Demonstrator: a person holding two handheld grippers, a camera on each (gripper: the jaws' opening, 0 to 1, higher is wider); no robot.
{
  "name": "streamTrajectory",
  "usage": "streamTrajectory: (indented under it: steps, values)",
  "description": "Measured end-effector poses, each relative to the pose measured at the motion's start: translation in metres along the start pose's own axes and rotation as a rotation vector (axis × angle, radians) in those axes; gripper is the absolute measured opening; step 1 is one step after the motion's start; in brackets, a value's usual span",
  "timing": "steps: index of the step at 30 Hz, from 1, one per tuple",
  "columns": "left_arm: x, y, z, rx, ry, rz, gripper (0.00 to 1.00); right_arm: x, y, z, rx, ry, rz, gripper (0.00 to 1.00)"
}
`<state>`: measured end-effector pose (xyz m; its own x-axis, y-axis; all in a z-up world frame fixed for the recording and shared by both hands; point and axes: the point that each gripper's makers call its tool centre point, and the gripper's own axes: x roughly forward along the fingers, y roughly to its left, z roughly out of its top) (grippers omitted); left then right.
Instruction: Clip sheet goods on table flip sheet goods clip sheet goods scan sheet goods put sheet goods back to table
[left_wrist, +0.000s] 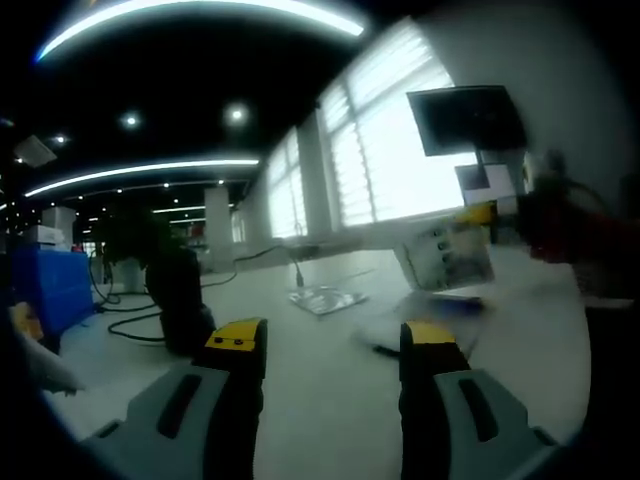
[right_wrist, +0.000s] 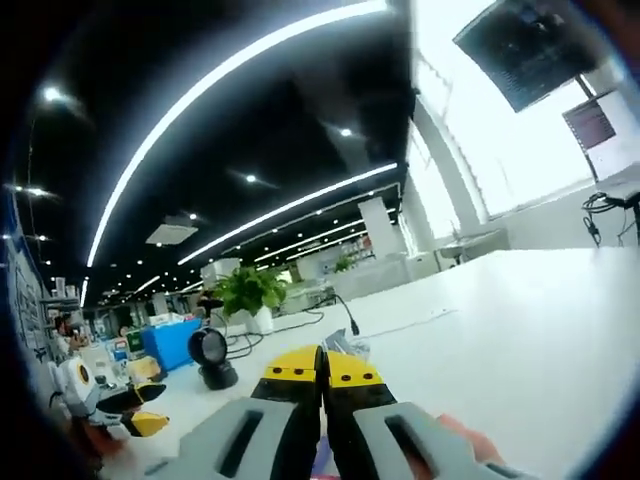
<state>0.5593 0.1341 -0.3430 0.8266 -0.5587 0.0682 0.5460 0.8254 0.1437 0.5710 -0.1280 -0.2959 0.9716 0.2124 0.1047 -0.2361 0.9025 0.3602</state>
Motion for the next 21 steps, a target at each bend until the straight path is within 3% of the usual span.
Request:
streamTrajectory:
  steps: [8,12,21]
  values:
    - [0.001,0.0,-0.001,0.003,0.002,-0.003,0.46,-0.007,-0.032,0.005,0.136,-0.053,-0.056,0.0]
    - [0.001,0.0,-0.001,0.006,0.005,-0.003,0.46,-0.014,-0.054,0.008,0.191,-0.104,-0.128,0.0]
    - [0.001,-0.001,-0.002,0.008,0.009,-0.003,0.46,-0.028,-0.083,0.0,0.299,-0.132,-0.216,0.0]
